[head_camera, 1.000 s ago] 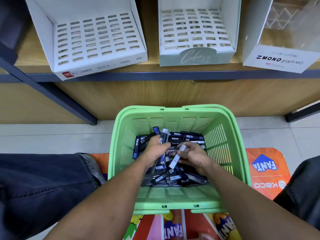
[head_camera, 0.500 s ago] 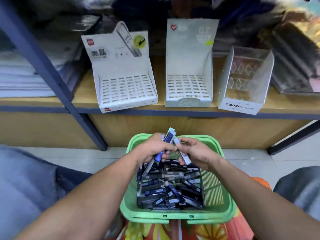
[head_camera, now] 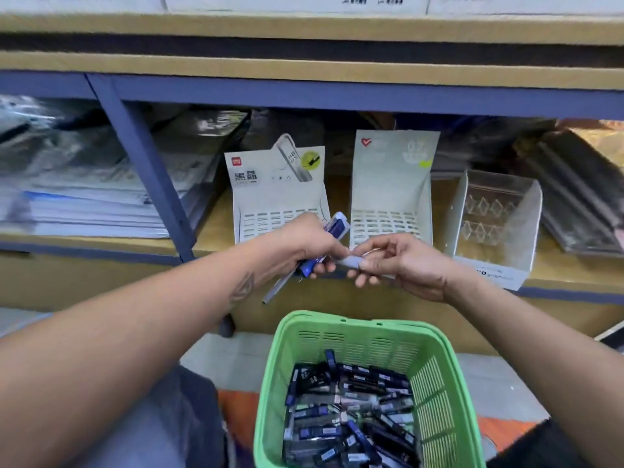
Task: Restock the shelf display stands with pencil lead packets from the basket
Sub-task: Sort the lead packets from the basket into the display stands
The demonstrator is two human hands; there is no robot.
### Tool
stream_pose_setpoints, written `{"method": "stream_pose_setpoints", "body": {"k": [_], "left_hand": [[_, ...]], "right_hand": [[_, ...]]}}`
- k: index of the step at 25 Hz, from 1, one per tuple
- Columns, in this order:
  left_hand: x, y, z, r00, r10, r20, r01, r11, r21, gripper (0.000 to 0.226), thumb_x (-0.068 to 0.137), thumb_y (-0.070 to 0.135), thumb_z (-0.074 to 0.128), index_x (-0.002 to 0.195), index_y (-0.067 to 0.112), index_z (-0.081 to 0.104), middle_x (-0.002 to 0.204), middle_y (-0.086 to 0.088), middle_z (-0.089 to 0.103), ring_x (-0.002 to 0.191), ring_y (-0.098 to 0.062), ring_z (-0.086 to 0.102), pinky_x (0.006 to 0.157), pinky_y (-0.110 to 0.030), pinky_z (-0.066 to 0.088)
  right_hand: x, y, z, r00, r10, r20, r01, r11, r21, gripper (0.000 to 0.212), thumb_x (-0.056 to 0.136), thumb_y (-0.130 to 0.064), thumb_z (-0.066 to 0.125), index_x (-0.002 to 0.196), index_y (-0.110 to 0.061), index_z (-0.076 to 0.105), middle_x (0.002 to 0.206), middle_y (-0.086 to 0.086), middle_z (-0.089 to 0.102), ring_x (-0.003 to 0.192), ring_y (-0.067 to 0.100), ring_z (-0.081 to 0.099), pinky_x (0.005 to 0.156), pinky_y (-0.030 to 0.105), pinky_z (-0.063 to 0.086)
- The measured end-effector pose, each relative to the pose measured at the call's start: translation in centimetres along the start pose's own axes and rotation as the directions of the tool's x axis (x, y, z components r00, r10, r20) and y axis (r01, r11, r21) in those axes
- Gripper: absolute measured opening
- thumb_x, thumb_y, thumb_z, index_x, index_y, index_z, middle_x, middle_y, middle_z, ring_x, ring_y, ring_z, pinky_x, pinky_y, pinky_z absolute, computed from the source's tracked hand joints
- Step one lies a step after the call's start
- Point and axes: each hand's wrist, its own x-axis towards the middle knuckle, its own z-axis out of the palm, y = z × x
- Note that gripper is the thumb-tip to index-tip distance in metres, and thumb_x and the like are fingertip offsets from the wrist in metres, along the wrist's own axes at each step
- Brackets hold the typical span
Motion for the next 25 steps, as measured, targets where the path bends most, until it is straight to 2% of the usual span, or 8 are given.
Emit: {"method": "stream_pose_setpoints", "body": {"k": [3,7,13,15,18,20,22,25], "left_hand": [[0.4,1.0,-2.8,0.999,-0.029,-0.022,0.026,0.995,-0.098,0.017,0.089,0.007,0.07,0.097,-0.005,0.06,0.069,-0.02,0.07,0.036,-0.014,0.041,0.039,-0.022,0.041],[1.6,0.3,-5.9,0.994,-0.087,-0.066,0.069,0.969,-0.238,0.023,0.092,0.005,0.066,0.108,-0.01,0.059,0.071,-0.021,0.07,0.036,-0.013,0.041,0.038,-0.023,0.041],[2.4,-2.2,-8.8,0.983,-0.145,-0.111,0.118,0.968,-0.22,0.014,0.088,0.006,0.069,0.098,-0.002,0.062,0.057,-0.01,0.06,0.039,-0.015,0.041,0.051,-0.026,0.038],[2.1,-2.2,-10.1,0.977,-0.143,-0.158,0.115,0.978,-0.173,0.01,0.088,0.004,0.067,0.093,0.0,0.06,0.053,-0.009,0.058,0.038,-0.015,0.041,0.049,-0.025,0.038],[2.0,-2.8,-12.3,0.947,-0.1,-0.306,0.102,0.995,-0.011,0.007,0.088,0.001,0.064,0.087,0.001,0.057,0.049,-0.008,0.057,0.03,-0.014,0.04,0.036,-0.018,0.035],[2.4,-3.7,-13.5,0.903,-0.045,-0.427,0.108,0.986,0.125,0.006,0.085,-0.001,0.061,0.081,0.002,0.057,0.042,-0.006,0.054,0.027,-0.016,0.039,0.033,-0.018,0.031],[2.8,-4.7,-14.2,0.865,-0.012,-0.501,0.13,0.971,0.2,0.01,0.082,-0.003,0.056,0.073,0.0,0.059,0.035,-0.005,0.05,0.025,-0.018,0.039,0.033,-0.019,0.032],[3.0,-5.5,-14.6,0.85,-0.019,-0.526,0.149,0.967,0.207,0.011,0.082,-0.002,0.056,0.072,0.001,0.06,0.035,-0.005,0.05,0.026,-0.018,0.042,0.034,-0.019,0.034]], "right_hand": [[2.4,-2.3,0.5,0.984,-0.12,-0.135,0.126,0.991,0.042,0.03,0.076,-0.001,0.074,0.102,0.007,0.064,0.085,0.022,0.07,0.071,0.023,0.073,0.068,0.022,0.06],[5.5,-3.4,1.0,0.939,-0.178,-0.295,0.226,0.964,0.137,0.022,0.089,0.012,0.063,0.11,0.007,0.058,0.091,0.026,0.071,0.078,0.031,0.075,0.074,0.027,0.063],[9.1,-3.3,3.5,0.891,-0.276,-0.361,0.305,0.952,0.022,0.022,0.09,0.003,0.068,0.11,0.003,0.058,0.086,0.021,0.075,0.079,0.03,0.075,0.073,0.027,0.063],[10.3,-3.5,4.5,0.87,-0.332,-0.365,0.325,0.942,-0.084,0.017,0.093,-0.001,0.067,0.108,0.0,0.06,0.085,0.019,0.075,0.079,0.03,0.076,0.073,0.029,0.063],[12.4,-3.8,6.2,0.808,-0.476,-0.347,0.364,0.867,-0.341,0.012,0.093,-0.007,0.071,0.103,-0.003,0.068,0.085,0.014,0.075,0.079,0.023,0.075,0.076,0.029,0.061],[13.9,-4.3,7.3,0.749,-0.593,-0.297,0.371,0.745,-0.554,0.012,0.09,-0.013,0.075,0.101,-0.01,0.075,0.088,-0.001,0.075,0.082,0.008,0.071,0.078,0.022,0.056],[15.3,-4.8,8.4,0.706,-0.67,-0.23,0.369,0.626,-0.687,0.012,0.09,-0.016,0.075,0.102,-0.013,0.077,0.089,-0.01,0.072,0.081,-0.002,0.065,0.076,0.015,0.05],[17.4,-4.9,10.0,0.659,-0.739,-0.141,0.352,0.468,-0.81,0.015,0.091,-0.015,0.074,0.105,-0.014,0.074,0.093,-0.004,0.073,0.086,0.009,0.067,0.08,0.029,0.056]]}}
